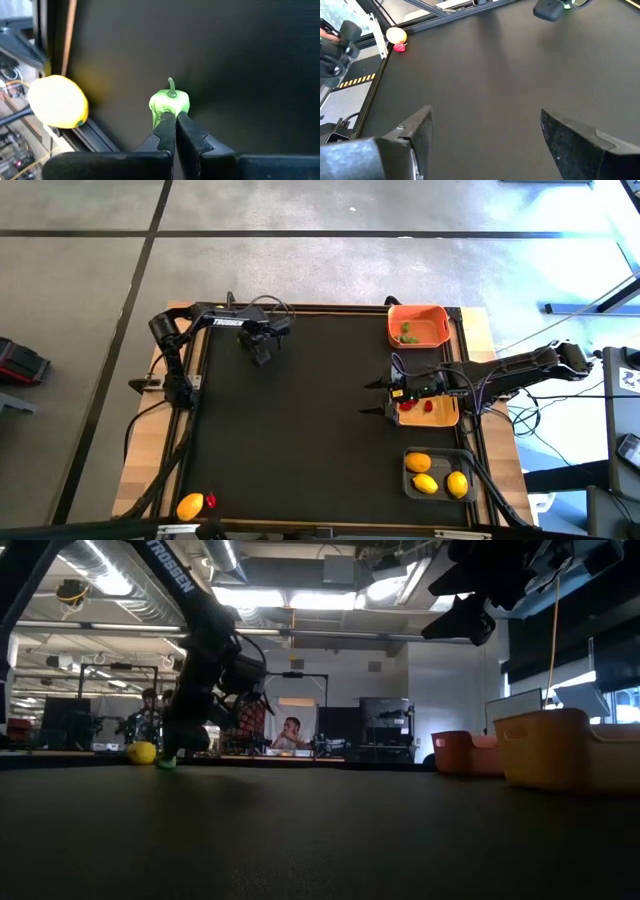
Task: Sort produce into baskets
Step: Put the green chili pepper into the orange bin
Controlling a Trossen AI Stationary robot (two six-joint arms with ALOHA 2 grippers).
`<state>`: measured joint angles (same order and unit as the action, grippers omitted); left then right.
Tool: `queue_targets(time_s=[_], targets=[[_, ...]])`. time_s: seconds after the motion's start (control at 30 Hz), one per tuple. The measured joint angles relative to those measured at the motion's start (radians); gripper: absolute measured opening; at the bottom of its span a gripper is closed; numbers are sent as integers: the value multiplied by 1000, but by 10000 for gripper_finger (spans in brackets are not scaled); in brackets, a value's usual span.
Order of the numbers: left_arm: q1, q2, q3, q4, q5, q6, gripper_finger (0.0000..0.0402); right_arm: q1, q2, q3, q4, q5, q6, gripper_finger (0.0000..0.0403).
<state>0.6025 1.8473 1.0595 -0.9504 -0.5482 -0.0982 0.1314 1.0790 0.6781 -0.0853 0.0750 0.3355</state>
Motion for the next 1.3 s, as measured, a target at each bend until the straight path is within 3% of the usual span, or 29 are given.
queue_targets(time_s=[0.47, 0.6, 0.87, 0.97, 1.17, 1.3], targets=[[-198, -1, 22, 1, 92, -32, 3, 0, 0, 0, -3, -1, 0, 296], [-278, 0, 79, 6, 134, -34, 3, 0, 0, 0, -41, 8, 0, 296], [-443, 0, 234, 22, 123, -33, 3, 0, 0, 0, -120, 11, 3, 296], [-504, 0, 272, 104, 134, -2, 3, 0, 5, 0, -126, 12, 5, 296], [-608, 0, 285, 396, 265, 92, 2, 0, 29, -1, -119, 19, 5, 296], [-664, 0, 285, 575, 282, 134, 3, 0, 60, -1, -93, 19, 0, 296]])
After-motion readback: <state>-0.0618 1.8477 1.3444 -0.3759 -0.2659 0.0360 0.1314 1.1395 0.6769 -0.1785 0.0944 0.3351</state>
